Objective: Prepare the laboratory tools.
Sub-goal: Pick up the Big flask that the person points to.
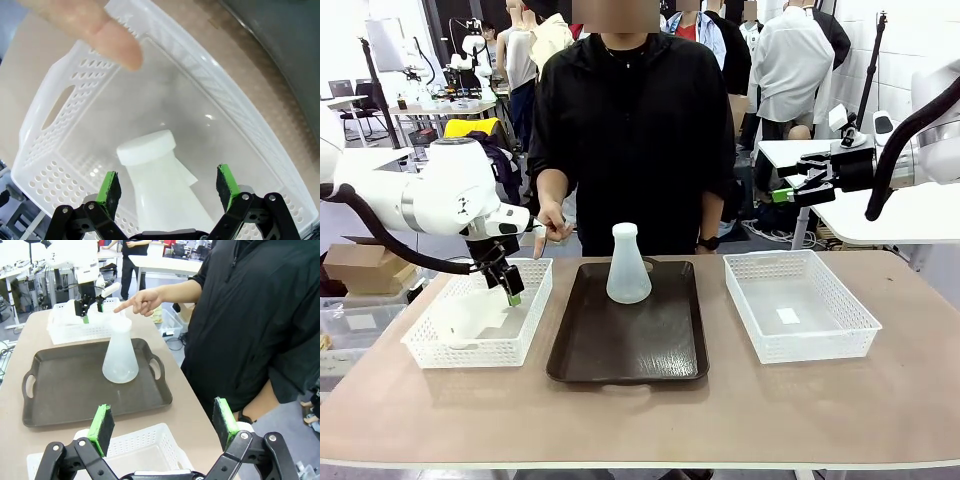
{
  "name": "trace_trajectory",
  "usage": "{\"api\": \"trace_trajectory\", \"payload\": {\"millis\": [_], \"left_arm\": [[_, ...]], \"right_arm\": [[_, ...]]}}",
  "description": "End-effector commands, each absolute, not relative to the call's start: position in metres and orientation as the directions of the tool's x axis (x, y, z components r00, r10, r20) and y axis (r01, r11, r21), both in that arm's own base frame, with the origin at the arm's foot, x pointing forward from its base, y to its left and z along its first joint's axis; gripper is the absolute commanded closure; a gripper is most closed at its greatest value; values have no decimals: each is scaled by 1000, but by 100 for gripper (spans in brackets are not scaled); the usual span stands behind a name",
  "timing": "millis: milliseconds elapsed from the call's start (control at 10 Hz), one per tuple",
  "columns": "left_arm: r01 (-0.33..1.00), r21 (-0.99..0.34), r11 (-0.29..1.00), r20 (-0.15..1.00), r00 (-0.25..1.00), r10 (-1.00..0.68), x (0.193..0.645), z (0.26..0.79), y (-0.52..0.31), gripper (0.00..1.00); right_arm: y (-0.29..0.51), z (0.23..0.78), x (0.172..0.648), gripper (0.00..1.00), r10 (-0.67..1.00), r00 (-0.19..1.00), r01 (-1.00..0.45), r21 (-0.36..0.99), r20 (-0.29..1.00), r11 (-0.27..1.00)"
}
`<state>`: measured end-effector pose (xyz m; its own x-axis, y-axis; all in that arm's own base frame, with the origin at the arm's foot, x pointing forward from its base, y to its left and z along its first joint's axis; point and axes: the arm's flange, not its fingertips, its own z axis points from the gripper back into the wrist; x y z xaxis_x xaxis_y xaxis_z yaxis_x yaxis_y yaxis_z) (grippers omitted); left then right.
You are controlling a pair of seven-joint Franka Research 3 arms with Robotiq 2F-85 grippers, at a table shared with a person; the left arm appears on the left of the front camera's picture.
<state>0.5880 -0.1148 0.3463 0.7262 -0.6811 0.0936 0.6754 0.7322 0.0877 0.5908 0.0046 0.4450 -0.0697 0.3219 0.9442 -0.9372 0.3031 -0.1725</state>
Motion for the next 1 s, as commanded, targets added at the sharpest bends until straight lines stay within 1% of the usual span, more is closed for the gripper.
{"api": "trace_trajectory", "payload": {"millis": [0,300,700,900], "left_arm": [[648,125,752,78,749,-658,599,346,-114,0],[638,95,764,64,762,-644,605,339,-110,0],[635,89,767,56,766,-641,612,329,-110,0],[662,62,747,48,746,-664,611,326,-111,0]], "right_arm": [[6,445,591,0,326,-65,-939,-169,943,301],[6,445,591,0,326,-65,-939,-169,943,301],[6,445,591,0,326,-65,-939,-169,943,301],[6,445,591,0,326,-65,-939,-169,943,301]]}}
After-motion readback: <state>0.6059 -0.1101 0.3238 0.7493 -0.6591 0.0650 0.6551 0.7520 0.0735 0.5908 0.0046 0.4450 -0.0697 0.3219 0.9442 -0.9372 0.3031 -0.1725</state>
